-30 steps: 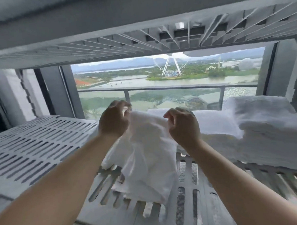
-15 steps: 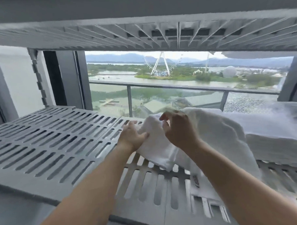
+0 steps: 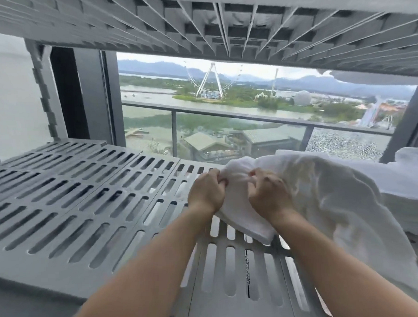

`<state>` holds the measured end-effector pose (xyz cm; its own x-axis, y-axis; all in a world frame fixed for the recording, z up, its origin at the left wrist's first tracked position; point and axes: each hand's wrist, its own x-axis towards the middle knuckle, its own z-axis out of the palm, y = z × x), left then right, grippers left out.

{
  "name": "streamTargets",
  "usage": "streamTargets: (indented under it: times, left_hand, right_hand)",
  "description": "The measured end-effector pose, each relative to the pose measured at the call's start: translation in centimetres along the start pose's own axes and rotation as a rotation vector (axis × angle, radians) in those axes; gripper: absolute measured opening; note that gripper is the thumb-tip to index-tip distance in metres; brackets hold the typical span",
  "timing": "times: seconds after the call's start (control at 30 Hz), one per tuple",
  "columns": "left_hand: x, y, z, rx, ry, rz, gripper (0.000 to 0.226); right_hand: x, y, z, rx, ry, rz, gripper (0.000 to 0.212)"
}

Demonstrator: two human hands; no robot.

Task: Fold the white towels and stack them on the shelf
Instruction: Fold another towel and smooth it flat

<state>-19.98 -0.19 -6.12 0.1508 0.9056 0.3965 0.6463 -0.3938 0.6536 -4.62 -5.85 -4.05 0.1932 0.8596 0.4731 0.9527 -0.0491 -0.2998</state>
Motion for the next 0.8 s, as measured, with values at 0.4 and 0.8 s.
streamTargets:
  times: [0.4,0.8]
  left_hand:
    - [2.0,-7.0,-11.1,0.238,0.323,-0.173,0.019]
    - [4.8,-21.4,-22.4,0.313,-0.005,-0.163,0.020]
  right_hand:
    - [3.6,-5.8,2.7,0.108,-0.110,-0.532,0.042]
    - [3.0,-13.4,9.6,0.041,-0.170,-0.563,0.016]
